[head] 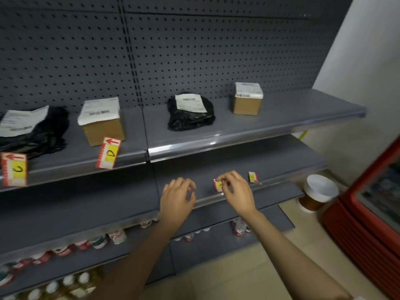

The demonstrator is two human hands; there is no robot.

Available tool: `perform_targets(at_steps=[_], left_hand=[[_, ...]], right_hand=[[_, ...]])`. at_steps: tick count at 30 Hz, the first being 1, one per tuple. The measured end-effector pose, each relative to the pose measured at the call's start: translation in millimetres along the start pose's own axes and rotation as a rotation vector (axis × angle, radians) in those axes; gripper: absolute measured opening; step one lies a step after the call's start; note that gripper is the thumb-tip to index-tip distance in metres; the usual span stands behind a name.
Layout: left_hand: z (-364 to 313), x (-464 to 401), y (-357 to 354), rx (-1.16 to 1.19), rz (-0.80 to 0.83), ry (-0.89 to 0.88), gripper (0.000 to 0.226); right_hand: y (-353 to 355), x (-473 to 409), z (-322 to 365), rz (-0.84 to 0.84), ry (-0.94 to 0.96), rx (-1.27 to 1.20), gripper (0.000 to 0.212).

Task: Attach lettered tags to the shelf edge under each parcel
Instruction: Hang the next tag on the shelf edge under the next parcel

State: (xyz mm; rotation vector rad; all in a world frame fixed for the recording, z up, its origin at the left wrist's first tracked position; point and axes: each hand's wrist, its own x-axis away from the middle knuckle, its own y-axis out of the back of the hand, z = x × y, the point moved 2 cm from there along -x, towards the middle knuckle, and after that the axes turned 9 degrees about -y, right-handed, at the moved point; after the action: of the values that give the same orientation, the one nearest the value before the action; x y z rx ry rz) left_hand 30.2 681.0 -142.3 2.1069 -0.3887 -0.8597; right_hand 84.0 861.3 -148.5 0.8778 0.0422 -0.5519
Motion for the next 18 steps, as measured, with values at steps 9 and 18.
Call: perform_targets(at_steps=[9, 18], left_hand=[[7.4, -29.3, -67.5, 0.104, 0.103, 0.137, 0.022], [48.6, -49.7, -140.4, 0.217, 0.018, 0.239, 0.021]], right_hand=[[-30.4, -40.0, -92.8, 0.198, -0.315, 0.163, 0.023], [-117.4, -101.9, -146.8, 0.314, -0.408, 0.405, 0.062]])
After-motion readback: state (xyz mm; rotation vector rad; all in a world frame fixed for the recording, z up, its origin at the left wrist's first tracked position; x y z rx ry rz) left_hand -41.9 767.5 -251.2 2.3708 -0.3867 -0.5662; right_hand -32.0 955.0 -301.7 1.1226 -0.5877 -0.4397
